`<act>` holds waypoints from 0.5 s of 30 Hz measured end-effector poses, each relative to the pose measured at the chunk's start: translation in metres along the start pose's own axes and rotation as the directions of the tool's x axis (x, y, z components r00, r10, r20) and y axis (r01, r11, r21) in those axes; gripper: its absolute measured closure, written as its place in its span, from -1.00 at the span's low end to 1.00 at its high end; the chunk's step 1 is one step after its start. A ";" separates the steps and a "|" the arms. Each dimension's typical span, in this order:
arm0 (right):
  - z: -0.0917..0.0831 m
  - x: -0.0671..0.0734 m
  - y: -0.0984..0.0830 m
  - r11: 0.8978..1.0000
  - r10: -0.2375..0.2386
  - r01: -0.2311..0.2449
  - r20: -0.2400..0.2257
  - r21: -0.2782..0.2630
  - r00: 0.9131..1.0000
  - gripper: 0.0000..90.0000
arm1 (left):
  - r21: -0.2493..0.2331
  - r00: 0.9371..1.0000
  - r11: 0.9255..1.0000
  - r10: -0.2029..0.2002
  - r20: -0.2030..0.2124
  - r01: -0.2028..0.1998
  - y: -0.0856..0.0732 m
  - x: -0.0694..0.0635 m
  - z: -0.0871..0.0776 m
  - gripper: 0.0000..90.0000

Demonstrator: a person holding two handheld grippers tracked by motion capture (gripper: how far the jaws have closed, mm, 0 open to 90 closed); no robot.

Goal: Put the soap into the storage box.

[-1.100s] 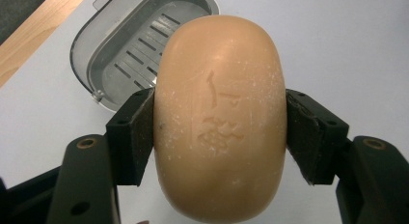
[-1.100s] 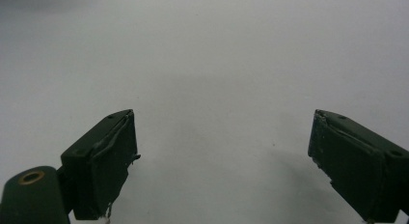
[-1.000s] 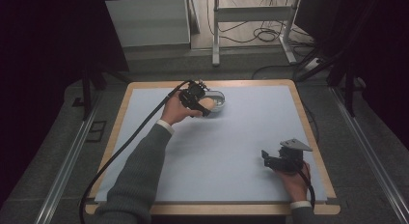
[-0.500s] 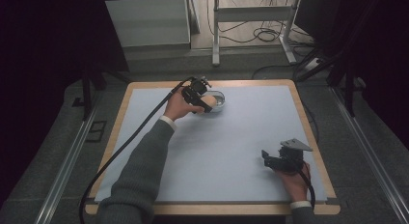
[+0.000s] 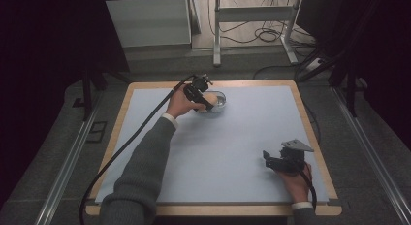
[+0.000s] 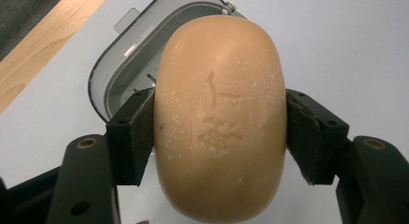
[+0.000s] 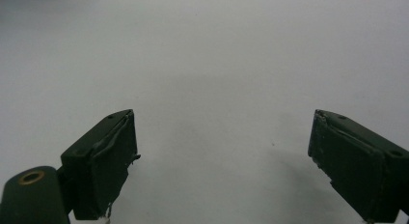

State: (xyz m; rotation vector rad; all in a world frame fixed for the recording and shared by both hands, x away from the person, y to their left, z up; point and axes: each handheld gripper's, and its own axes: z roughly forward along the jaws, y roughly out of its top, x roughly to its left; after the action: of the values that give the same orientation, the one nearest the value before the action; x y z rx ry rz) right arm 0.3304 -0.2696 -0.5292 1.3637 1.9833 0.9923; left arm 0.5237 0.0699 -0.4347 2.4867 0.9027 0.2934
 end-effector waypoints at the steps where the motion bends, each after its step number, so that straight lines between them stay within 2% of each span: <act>1: 0.000 0.000 0.000 1.000 0.000 0.000 0.000 0.000 1.000 -0.77 | -0.001 1.000 1.000 -0.002 0.000 0.002 0.000 0.001 0.001 -0.27; 15: 0.000 0.000 0.000 1.000 0.001 -0.001 -0.001 0.002 1.000 -0.77 | 0.019 1.000 1.000 -0.001 0.017 0.001 0.010 0.013 0.015 -0.27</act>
State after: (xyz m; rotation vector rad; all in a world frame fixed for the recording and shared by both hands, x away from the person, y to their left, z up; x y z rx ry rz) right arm 0.3306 -0.2694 -0.5293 1.3658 1.9849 0.9926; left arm 0.5441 0.0663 -0.4419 2.5019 0.9035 0.2641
